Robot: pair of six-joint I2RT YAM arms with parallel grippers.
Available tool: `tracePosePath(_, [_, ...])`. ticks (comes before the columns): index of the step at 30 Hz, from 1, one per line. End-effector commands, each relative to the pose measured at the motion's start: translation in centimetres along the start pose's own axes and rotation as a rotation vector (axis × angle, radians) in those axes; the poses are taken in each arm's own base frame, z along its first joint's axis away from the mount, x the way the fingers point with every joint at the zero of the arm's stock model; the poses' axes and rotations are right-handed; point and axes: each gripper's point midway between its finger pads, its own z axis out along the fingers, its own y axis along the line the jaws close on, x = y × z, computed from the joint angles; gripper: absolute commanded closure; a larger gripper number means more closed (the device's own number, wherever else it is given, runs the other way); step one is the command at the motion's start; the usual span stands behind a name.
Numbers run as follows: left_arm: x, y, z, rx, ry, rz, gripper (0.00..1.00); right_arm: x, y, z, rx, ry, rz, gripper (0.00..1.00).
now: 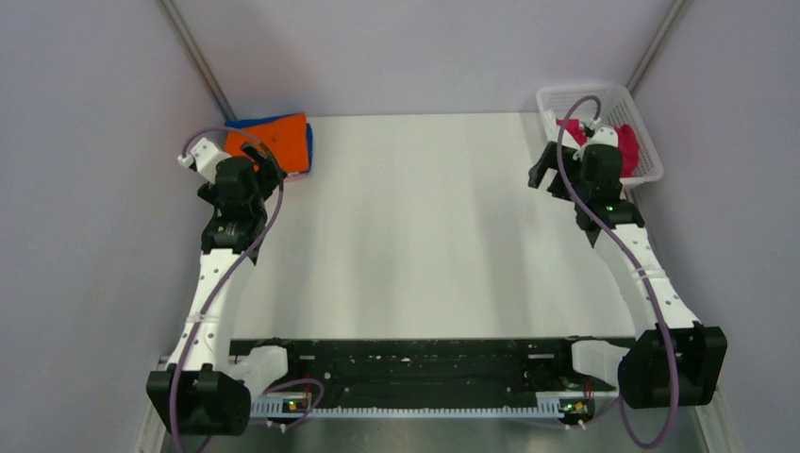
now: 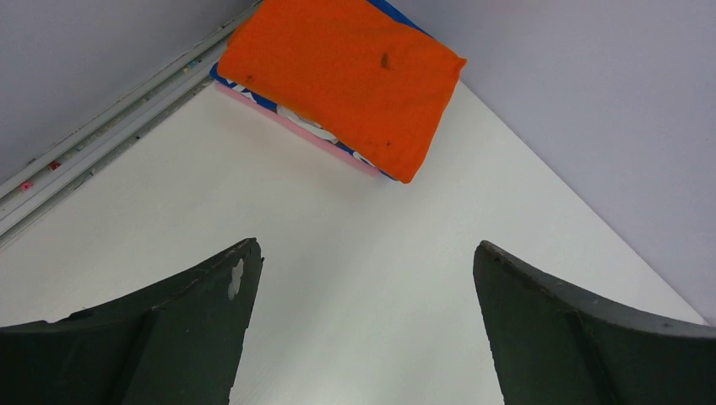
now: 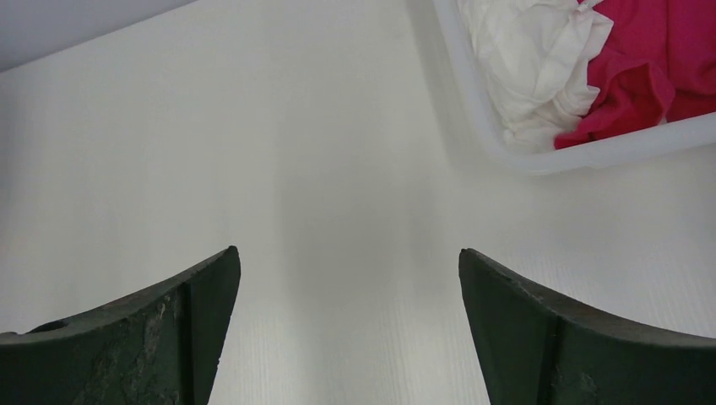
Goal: Fold and stack the t-shirts
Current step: Grab crumpled tshirt from bin with the right arm
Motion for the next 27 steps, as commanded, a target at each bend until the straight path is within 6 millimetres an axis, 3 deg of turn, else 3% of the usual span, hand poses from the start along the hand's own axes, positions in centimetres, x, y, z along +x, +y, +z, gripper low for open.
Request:
tracePosePath(1, [-2.3,-1.6,-0.1,0.046,-0.063,-0.019,0.01,-4.0,1.0,0.0,-0.031,-0.094,-0.036,0.01])
tracePosePath(9, [-1.8,-2.7,1.0,0.077,-0.034,-0.021,0.01,-6.1,-1.4,3.6,0.122,-0.011,-0.087,0.01])
tracePosePath(20, [-1.3,-3.8,3.6,0.080,-0.031,-0.009,0.01,-9.4,-15.4,13.1,0.375,0.052,0.161,0.04])
tracePosePath(23, [-0.8,-4.5,4.7,0.094,-0.018,-0.014,0.01,-9.2,-18.0,16.4,0.383,0.079,0.178,0.08])
tracePosePath(27, [-0.3,-5.3,6.1,0.106,-0.004,-0.022,0.01,-9.0,-19.9,20.4,0.369,0.100,0.186,0.13])
